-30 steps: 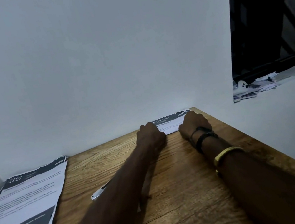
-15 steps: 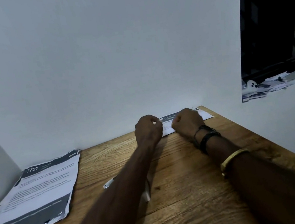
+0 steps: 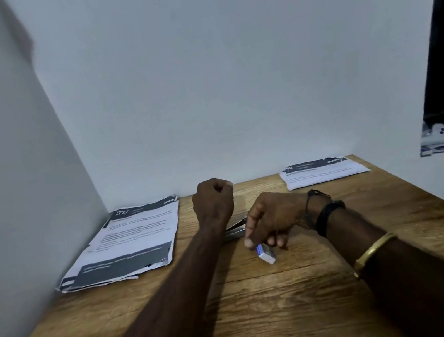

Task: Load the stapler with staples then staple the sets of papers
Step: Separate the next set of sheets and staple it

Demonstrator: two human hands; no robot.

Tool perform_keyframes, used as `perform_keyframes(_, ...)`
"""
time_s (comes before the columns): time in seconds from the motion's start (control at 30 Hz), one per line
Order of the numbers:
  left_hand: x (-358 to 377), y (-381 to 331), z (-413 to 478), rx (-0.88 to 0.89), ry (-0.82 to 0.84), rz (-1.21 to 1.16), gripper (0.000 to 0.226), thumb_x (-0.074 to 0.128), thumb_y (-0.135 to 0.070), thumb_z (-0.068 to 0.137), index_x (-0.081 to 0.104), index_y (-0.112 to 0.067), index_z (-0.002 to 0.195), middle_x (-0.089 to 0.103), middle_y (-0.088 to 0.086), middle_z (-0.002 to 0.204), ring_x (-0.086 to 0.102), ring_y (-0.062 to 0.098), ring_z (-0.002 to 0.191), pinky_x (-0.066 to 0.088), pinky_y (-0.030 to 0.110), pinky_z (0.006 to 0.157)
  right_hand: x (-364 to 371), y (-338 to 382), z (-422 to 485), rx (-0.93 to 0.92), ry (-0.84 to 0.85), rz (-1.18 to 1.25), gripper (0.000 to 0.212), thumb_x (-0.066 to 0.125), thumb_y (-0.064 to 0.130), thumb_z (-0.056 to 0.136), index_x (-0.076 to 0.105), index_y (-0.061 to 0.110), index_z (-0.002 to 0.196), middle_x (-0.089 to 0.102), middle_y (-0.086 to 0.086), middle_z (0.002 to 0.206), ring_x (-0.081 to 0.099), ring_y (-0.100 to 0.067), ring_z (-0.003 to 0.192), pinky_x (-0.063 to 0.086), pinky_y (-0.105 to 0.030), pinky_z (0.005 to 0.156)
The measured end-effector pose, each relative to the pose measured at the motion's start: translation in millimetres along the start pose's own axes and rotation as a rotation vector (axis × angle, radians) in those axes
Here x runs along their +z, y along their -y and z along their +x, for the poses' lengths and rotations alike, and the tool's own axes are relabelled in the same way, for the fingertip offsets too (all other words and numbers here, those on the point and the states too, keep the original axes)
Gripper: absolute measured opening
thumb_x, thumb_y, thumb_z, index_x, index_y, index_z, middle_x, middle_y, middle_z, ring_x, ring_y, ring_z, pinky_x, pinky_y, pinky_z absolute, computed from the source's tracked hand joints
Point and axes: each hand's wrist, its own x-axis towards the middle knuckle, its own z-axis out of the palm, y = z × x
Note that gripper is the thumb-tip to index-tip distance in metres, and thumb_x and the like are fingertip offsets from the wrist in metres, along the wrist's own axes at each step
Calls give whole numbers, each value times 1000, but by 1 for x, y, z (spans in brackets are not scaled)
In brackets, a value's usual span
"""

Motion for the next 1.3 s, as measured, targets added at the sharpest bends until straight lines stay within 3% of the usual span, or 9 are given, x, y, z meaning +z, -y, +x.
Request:
perform_keyframes(0.13,-23,13,-6,-12,-15,28,14,69,-27,88,77,-16,83,78,3,88,72,23,92,51,31,82,15,7,6,-23,-65,-139,24,91,32,70,75,16,78,67,-5,66,55,-12,51,49,-23,46)
perform_keyframes(0.3,-45,30,-6,-52,-29,71,15,71,-29,88,78,-16,86,79,2,93,71,21,96,49,29,83,20,14,12,-64,-147,-278,27,93,37,65,75,20,75,70,5,65,57,-3,45,43,-17,42)
perform_keyframes(0.47,-64,46,2,-85,-62,69,12,74,-29,85,79,-18,84,79,-1,88,72,19,93,48,28,81,30,38,29,-162,-344,-172,16,87,30,75,78,17,73,71,12,60,63,-4,51,48,-17,46)
perform_keyframes(0.53,-72,51,6,-107,-95,73,12,74,-28,84,79,-18,86,79,0,89,72,20,93,47,27,80,41,51,44,-196,-431,-128,11,80,22,82,78,15,73,76,5,66,71,-10,57,55,-23,51)
perform_keyframes(0.6,-81,56,9,-134,-137,73,11,73,-25,84,80,-18,89,79,2,92,71,23,96,52,31,86,54,63,61,-197,-504,-100,11,73,15,83,79,13,75,78,-7,75,76,-24,71,64,-36,67)
perform_keyframes(0.67,-91,62,12,-163,-179,60,13,69,-20,84,80,-19,92,80,1,95,71,25,99,54,36,92,63,73,81,-172,-550,-86,13,69,13,83,80,12,76,79,-8,80,76,-28,81,63,-43,78)
perform_keyframes(0.8,-111,77,23,-200,-198,92,23,62,-11,85,78,-21,99,78,1,108,68,26,109,50,35,98,75,91,119,-53,-577,-125,21,59,17,81,76,9,91,76,-16,99,73,-36,93,62,-41,84)
perform_keyframes(0.93,-119,88,34,-242,-157,145,26,61,-9,87,77,-19,106,76,2,115,66,26,115,49,35,102,83,99,142,54,-601,-171,22,61,18,82,69,9,101,72,-16,113,69,-35,103,54,-31,78)
perform_keyframes(1.3,-119,102,45,-292,-152,185,36,57,-3,82,73,-20,108,74,1,117,64,25,117,45,30,99,100,105,174,130,-585,-73,40,66,26,81,65,13,118,66,-12,129,64,-33,117,55,-36,94)
